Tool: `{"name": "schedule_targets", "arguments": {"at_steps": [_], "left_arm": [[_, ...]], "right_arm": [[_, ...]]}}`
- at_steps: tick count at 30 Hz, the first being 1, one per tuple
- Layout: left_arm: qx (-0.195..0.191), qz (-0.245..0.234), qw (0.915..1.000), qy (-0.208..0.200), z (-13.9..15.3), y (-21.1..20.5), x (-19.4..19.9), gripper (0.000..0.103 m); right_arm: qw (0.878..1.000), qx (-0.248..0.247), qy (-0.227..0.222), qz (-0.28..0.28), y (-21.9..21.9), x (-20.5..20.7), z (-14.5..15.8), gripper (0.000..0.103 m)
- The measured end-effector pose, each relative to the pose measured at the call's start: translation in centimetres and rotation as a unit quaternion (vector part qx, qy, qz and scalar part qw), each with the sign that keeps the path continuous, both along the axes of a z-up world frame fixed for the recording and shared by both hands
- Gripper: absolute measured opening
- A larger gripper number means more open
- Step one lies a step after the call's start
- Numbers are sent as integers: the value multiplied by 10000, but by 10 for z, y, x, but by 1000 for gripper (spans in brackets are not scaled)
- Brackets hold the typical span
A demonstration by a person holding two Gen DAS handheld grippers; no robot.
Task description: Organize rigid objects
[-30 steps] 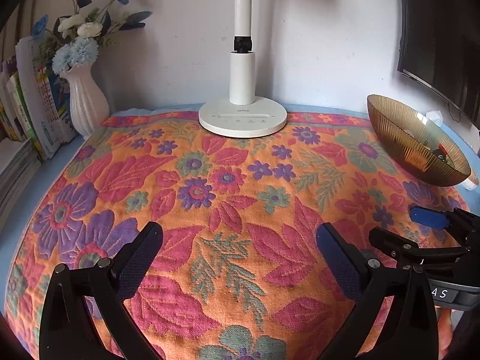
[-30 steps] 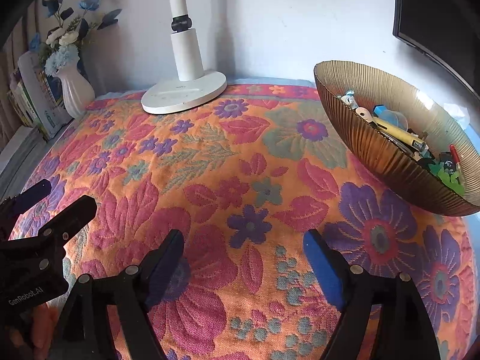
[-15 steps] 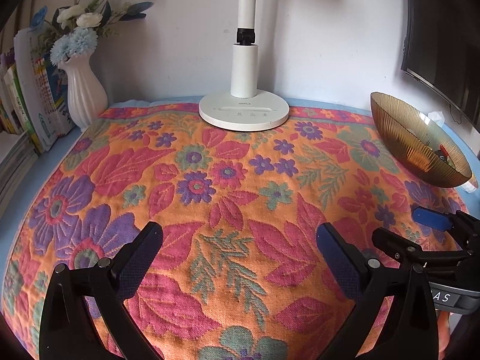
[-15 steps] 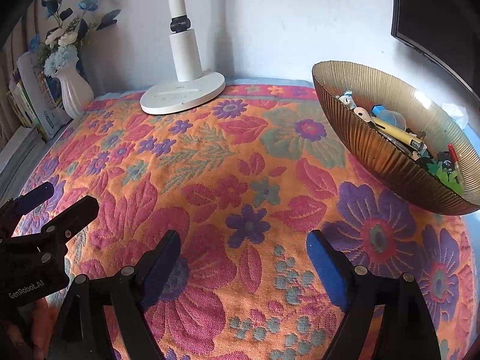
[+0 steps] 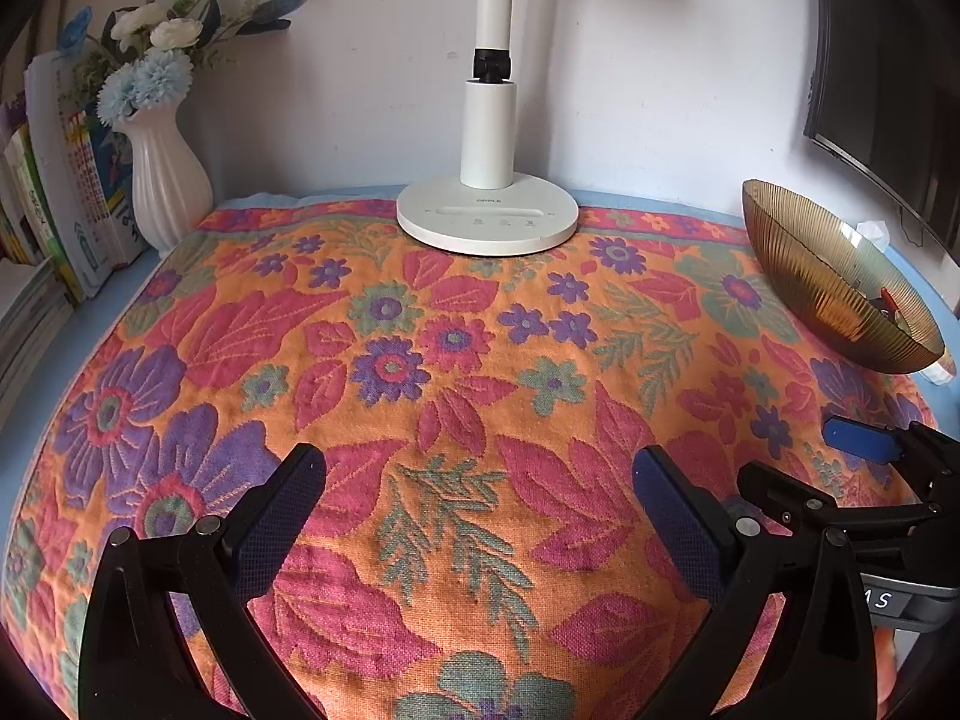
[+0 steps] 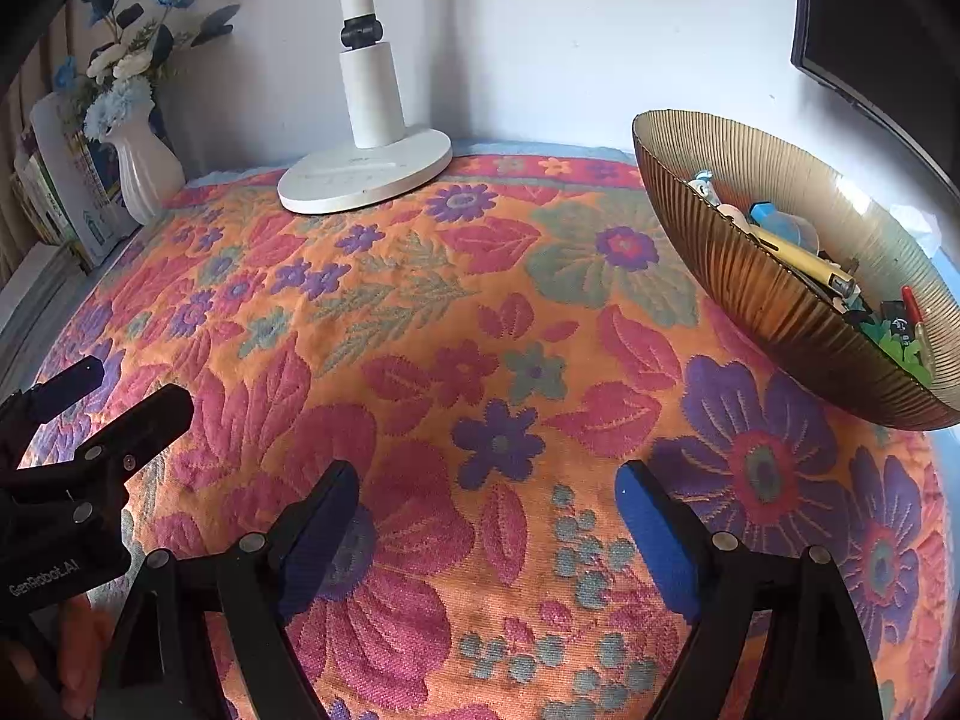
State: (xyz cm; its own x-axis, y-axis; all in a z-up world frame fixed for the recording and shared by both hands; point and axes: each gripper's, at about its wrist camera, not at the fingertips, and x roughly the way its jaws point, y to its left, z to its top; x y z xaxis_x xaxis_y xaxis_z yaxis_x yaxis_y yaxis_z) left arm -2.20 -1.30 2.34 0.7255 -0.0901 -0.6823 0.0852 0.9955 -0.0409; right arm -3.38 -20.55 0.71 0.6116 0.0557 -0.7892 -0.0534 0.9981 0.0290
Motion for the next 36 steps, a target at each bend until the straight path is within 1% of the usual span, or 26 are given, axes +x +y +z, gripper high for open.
{"name": "schedule_targets", "arguments": {"at_steps": [5, 11, 30, 34, 35, 36], "left_arm": [[44, 9, 10000, 58, -2, 0, 2, 102], [50, 22, 10000, 57, -2, 1, 1, 102], [75, 25, 9999, 98, -3, 1, 1, 102], [117, 134, 9996, 228, -7, 3, 5, 102], [121, 194, 9992, 314, -9, 4, 7, 102], [100, 256, 9982, 538, -13, 6, 12, 102]], "right_arm": [[10000, -49, 16, 18, 2, 1, -1, 86], [10000, 5, 46, 42, 0, 2, -2, 86], [10000, -45, 56, 37, 1, 3, -3, 87], [10000, -45, 58, 39, 1, 3, -3, 87], [10000, -44, 57, 38, 1, 3, -3, 87], [10000, -42, 59, 40, 1, 3, -3, 87]]}}
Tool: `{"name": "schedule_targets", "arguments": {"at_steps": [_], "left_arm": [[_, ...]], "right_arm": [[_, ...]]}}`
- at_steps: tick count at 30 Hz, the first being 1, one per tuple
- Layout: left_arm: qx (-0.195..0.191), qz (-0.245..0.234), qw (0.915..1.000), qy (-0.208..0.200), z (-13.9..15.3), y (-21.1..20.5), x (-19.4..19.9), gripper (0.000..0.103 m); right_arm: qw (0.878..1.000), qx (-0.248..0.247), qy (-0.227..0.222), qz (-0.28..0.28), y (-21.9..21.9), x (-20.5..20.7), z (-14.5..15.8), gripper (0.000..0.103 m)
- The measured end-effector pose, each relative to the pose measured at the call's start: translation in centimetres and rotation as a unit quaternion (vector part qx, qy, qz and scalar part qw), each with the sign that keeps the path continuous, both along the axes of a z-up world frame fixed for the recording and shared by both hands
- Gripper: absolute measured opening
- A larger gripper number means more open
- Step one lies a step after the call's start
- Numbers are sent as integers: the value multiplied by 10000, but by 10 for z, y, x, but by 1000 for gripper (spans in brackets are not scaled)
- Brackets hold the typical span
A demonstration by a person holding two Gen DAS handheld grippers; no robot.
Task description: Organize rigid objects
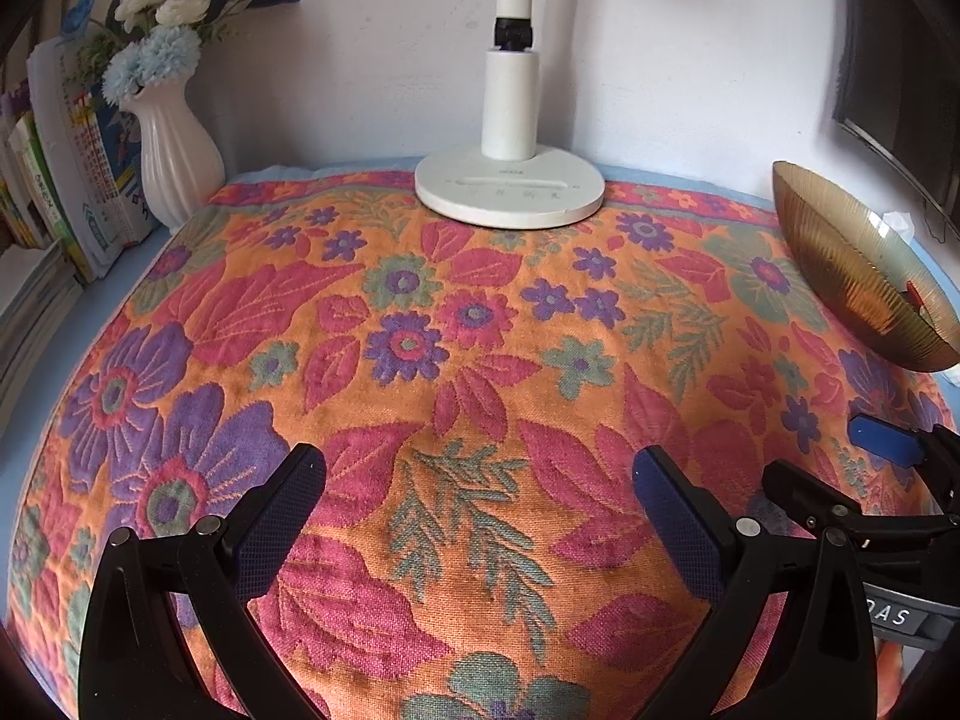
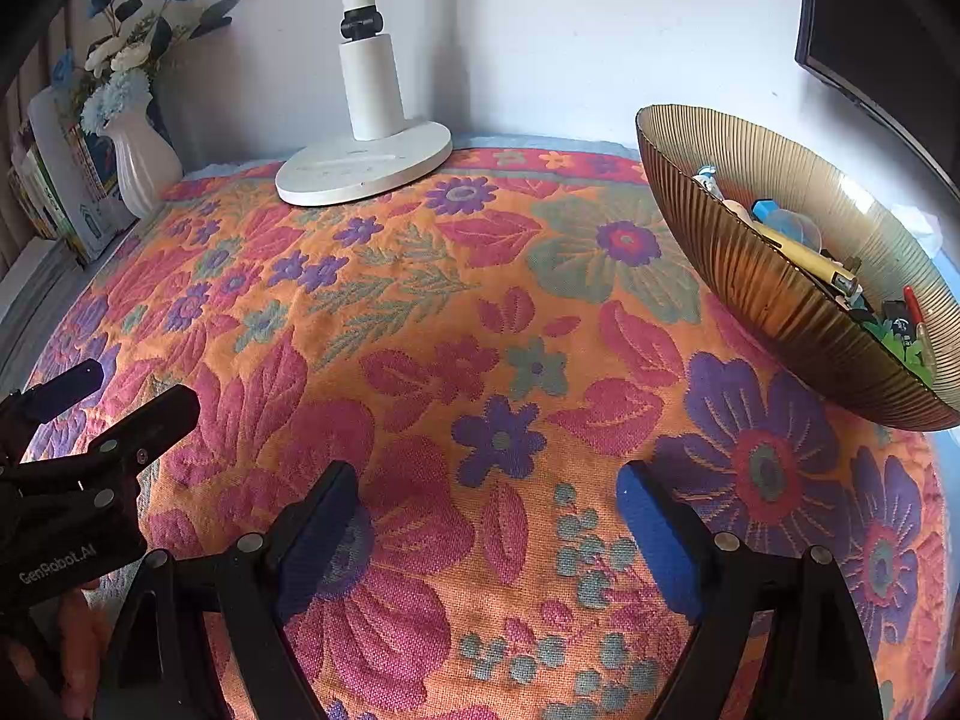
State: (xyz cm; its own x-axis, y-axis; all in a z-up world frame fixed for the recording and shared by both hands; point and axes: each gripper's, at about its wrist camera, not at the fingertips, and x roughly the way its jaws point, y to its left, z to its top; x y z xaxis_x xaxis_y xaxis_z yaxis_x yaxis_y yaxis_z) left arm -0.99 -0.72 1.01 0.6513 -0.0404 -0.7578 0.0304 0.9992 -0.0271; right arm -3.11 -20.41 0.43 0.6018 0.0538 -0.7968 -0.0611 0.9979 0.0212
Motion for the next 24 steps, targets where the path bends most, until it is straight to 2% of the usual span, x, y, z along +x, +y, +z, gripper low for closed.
{"name": "schedule_targets", "arguments": {"at_steps": [2, 13, 15, 16, 21, 24], "left_arm": [[-82, -37, 9986, 514, -11, 3, 13, 103], [32, -7, 9988, 488, -12, 1, 8, 103], [52, -1, 9987, 512, -12, 0, 11, 103], [45, -6, 9987, 499, -12, 1, 10, 103], [33, -30, 9988, 497, -13, 2, 12, 103], [27, -38, 9988, 485, -13, 2, 11, 103]], "right_arm": [[10000, -2, 0, -7, 0, 0, 0, 87], [10000, -6, -9, -13, -1, 0, 0, 88], [9999, -50, 115, -20, 0, 4, -3, 95], [9997, -96, 239, 0, 2, 8, -6, 103], [9993, -219, 281, -96, 5, 12, -7, 103], [9999, -110, 47, -104, 3, 6, -8, 103]]}}
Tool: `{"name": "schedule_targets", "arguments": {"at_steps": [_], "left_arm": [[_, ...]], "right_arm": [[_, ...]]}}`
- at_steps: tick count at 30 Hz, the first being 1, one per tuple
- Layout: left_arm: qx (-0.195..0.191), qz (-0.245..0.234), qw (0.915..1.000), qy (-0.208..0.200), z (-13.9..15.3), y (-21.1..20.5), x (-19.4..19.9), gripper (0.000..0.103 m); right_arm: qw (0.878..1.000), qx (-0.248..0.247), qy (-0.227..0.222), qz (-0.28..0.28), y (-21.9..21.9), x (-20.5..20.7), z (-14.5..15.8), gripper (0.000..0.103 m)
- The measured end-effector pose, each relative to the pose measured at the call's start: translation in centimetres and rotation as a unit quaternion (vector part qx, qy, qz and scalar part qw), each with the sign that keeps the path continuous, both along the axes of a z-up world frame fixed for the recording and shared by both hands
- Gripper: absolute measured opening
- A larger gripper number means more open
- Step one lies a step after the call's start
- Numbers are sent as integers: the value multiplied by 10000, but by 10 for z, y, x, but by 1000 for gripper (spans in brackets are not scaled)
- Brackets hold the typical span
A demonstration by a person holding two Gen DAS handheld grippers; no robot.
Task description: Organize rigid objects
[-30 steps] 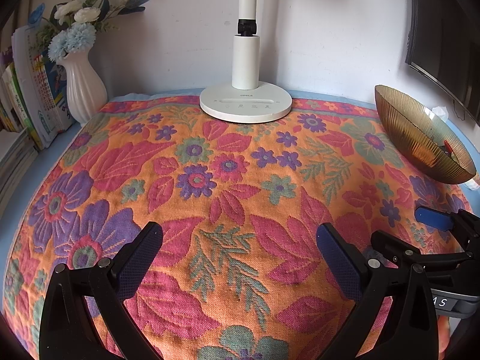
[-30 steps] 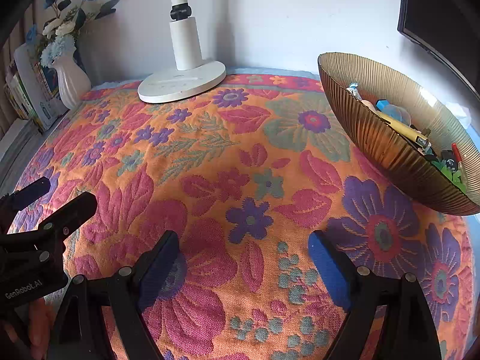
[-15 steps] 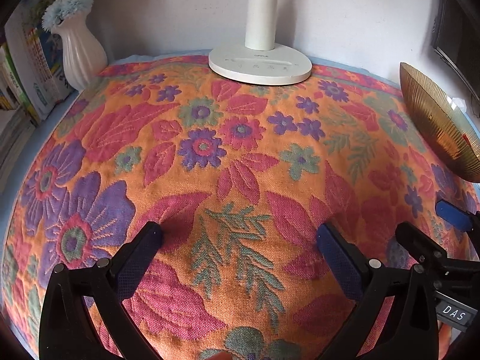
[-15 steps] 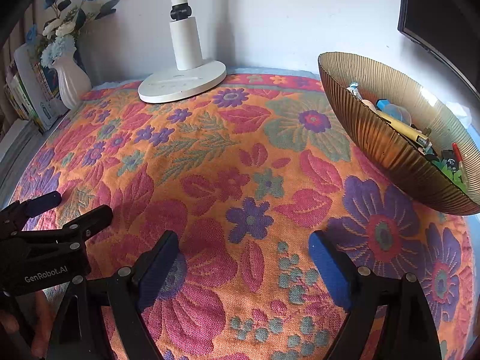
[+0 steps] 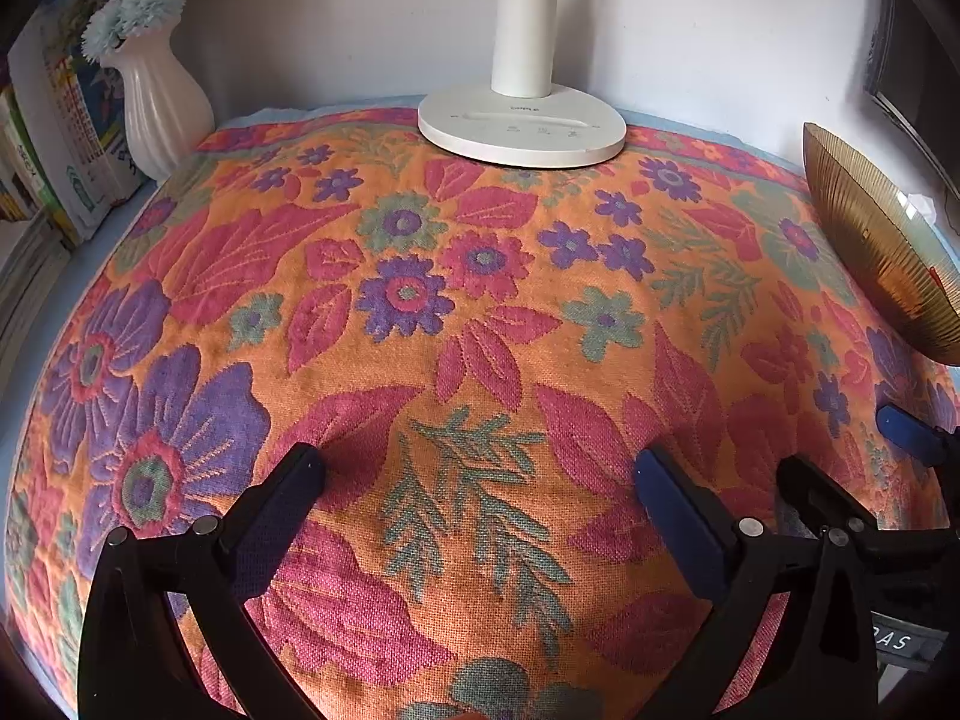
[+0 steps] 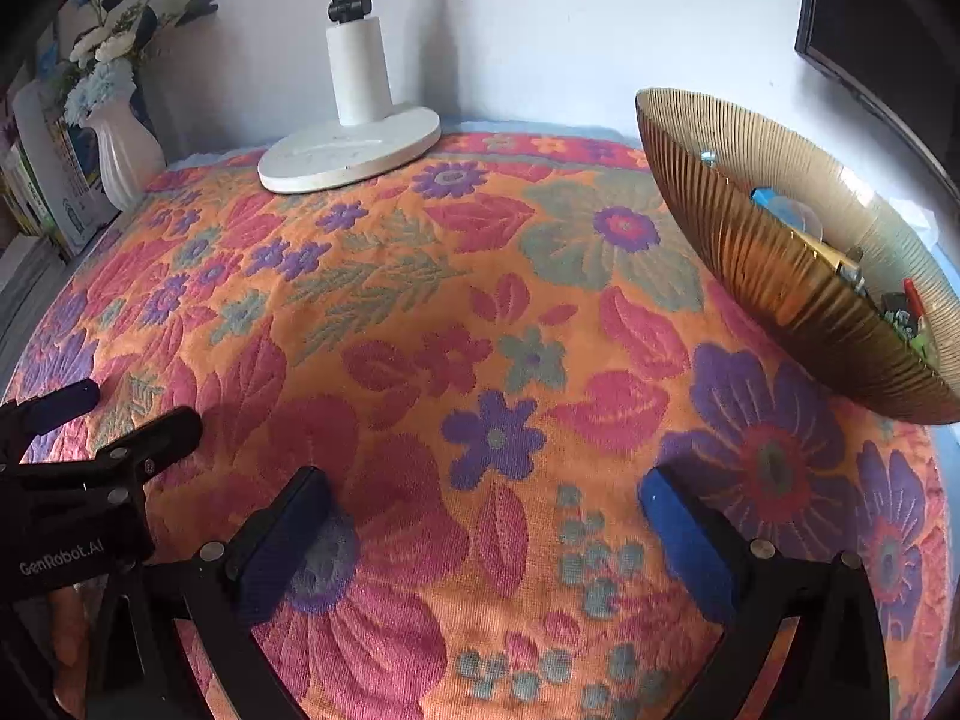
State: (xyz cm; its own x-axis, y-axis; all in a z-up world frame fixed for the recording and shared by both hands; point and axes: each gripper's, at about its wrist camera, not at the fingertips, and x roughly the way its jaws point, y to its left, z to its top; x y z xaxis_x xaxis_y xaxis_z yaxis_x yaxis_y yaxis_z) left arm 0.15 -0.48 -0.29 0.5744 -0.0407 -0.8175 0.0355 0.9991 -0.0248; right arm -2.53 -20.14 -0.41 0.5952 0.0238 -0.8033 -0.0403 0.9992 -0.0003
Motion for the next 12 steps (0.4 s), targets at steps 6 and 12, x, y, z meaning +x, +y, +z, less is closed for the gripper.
{"name": "schedule_targets", "arguments": {"at_steps": [6, 12], "left_arm": [[0, -29, 10000, -2, -1, 1, 3, 103], [19, -64, 10000, -15, -1, 1, 4, 103]], "right_arm": [[10000, -33, 22, 3, 1, 0, 0, 103], [10000, -28, 23, 2, 1, 1, 0, 103]]}}
